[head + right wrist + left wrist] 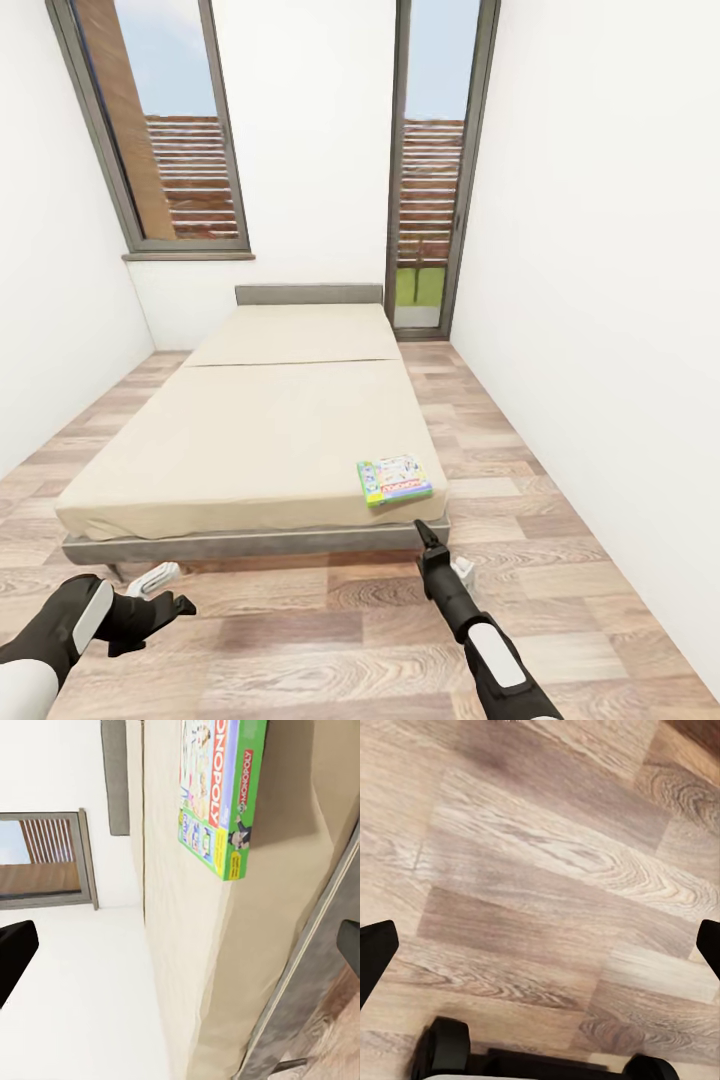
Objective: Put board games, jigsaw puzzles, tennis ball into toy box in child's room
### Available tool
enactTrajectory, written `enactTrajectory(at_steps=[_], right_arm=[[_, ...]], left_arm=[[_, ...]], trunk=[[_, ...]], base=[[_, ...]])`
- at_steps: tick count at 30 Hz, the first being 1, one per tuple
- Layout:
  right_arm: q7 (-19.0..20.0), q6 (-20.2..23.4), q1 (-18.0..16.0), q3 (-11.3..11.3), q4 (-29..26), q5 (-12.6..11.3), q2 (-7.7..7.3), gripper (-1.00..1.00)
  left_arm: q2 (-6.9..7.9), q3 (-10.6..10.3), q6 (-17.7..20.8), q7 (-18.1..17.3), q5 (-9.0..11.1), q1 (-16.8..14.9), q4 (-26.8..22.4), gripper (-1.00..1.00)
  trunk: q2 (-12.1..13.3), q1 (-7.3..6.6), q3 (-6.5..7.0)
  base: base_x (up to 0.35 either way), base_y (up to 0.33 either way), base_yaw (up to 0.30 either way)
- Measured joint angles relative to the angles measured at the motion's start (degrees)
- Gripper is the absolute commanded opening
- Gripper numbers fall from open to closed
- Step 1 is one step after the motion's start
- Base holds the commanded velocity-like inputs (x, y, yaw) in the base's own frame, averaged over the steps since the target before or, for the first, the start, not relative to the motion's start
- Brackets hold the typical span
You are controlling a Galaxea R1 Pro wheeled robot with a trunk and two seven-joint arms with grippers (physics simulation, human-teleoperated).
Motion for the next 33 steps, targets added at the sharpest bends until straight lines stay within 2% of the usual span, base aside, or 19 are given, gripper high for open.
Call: enactTrajectory(at_steps=[10, 20, 27, 33], right_arm=[[-0.09, -0.10, 0.00, -0.07, 0.07, -0.56, 0.00, 1.00], [-0.17, -0.15, -0.01, -0.08, 0.14, -0.60, 0.00, 1.00], [-0.18, -0.22, -0.01, -0.11, 0.14, -0.60, 0.00, 1.00], [-0.20, -0.22, -0.01, -1.58, 0.15, -0.60, 0.00, 1.00]], left_arm=[[0.02, -0.01, -0.14, 0.00, -0.01, 0.03, 0.04, 1.00], [0.06, 0.06, -0.03, -0.11, 0.06, 0.00, 0.05, 1.00], [0.08, 0.14, 0.14, -0.27, 0.07, 0.01, 0.05, 1.00], [0.16, 0.19, 0.28, -0.34, -0.02, 0.02, 0.05, 1.00]], trunk=[[0.00, -0.01, 0.00], [0.00, 0.00, 0.00], [-2.79, 1.53, -1.25], [-5.20, 2.85, -2.33]], base=[[0.161, 0.001, 0.000], [0.025, 0.000, 0.000], [0.002, 0.000, 0.000], [0.000, 0.000, 0.000]])
